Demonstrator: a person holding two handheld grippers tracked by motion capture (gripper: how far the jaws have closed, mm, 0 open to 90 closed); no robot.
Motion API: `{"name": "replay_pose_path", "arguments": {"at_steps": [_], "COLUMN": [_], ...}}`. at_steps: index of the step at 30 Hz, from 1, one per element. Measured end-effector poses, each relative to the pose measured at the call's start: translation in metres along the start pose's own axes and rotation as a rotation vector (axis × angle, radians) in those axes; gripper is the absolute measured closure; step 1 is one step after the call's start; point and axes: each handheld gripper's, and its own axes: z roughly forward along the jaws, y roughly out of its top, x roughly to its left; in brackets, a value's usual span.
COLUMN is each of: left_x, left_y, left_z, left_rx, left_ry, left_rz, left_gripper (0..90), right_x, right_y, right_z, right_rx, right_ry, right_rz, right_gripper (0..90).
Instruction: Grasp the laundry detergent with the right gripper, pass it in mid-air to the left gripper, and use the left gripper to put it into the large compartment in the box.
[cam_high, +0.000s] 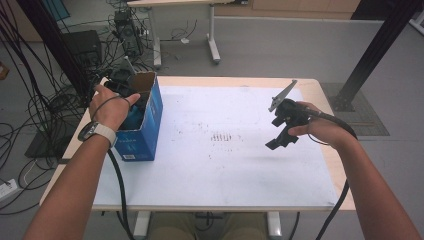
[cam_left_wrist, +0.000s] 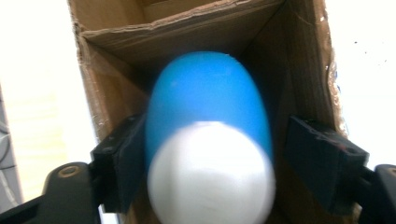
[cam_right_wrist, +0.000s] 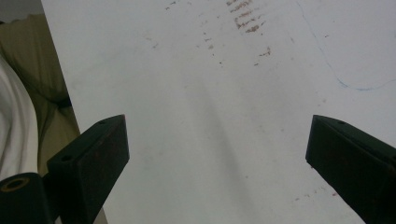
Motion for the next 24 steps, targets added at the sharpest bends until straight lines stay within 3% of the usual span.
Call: {"name": "replay_pose_path", "arguments": {"at_steps": [6,13,24], "left_x": [0.002,-0.003,-0.022], "left_y": [0.001,0.003,0.008], "left_z": [-0.014,-0.032,-0.075], "left_rx": [-0.026,-0.061,-0.1], "left_ry": [-0.011,0.01,0.012], "left_rz": [0.008,0.048,0.166], "left_gripper": [17.9,14.1,12.5], "right_x": [0.002,0.003,0.004], "right_y": [0.002,0.004,0.002], "right_z": [0.0,-0.002,-0.009], "right_rx": [0.004,0.005,0.003], "right_ry": [0.0,-0.005,-0.018], "right_rz": [-0.004,-0.006,0.002], "right_gripper": [5.9,5.9,5.9]}}
